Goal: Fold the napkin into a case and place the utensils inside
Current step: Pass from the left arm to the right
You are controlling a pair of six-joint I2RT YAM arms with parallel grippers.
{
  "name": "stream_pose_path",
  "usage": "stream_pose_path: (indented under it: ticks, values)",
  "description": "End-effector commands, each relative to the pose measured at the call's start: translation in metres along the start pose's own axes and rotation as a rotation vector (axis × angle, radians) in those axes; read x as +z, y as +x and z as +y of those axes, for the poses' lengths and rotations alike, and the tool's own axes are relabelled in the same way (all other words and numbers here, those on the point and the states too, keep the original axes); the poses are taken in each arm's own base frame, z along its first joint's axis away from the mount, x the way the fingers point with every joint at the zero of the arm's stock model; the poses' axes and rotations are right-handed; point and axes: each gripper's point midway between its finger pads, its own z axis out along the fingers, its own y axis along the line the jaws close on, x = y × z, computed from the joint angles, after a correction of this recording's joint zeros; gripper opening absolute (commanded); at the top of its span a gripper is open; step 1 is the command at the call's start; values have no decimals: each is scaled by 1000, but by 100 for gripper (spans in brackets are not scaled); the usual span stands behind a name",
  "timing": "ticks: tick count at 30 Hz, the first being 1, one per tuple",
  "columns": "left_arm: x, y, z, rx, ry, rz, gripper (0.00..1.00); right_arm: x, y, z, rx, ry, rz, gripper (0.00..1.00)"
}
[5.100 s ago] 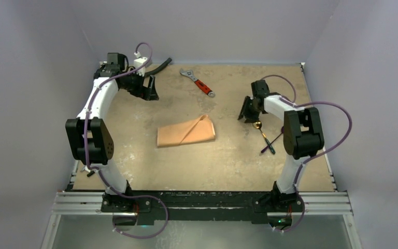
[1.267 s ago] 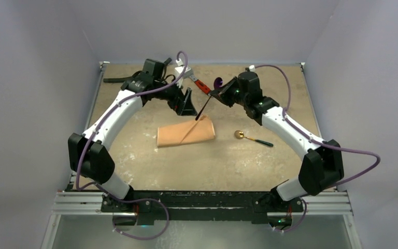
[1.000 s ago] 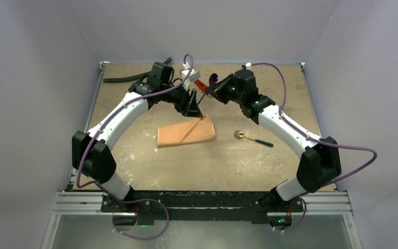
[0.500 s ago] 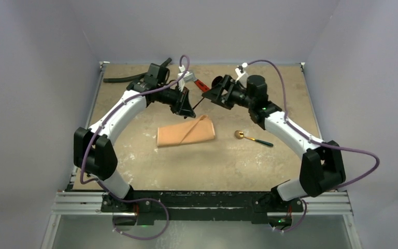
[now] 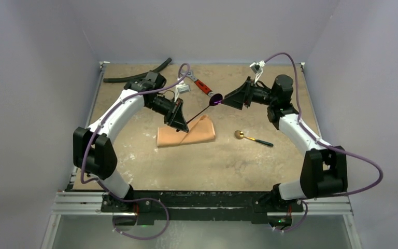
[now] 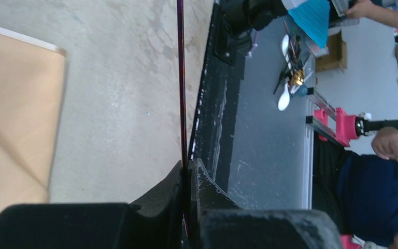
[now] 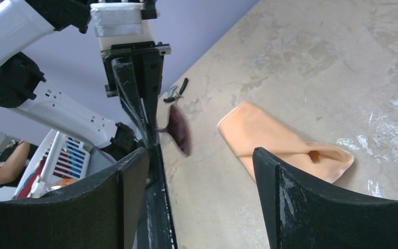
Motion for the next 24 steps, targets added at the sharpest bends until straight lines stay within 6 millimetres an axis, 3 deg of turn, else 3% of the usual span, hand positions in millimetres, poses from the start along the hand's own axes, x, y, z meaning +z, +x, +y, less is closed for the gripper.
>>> stream_pose_path:
  ticks: [1, 5, 9, 24]
  values:
    - [3, 8, -26, 41, 132, 29, 0, 4, -9, 20, -111, -123, 25, 74]
    - [2, 17, -32, 28, 176, 64, 0, 11, -12, 31, -138, -148, 29, 64]
    - [2, 16, -35, 33, 192, 64, 0, 17, -6, 37, -123, -167, 53, 44]
    - [-1, 10, -38, 52, 179, 56, 0, 8, 16, 46, -95, -151, 105, 45]
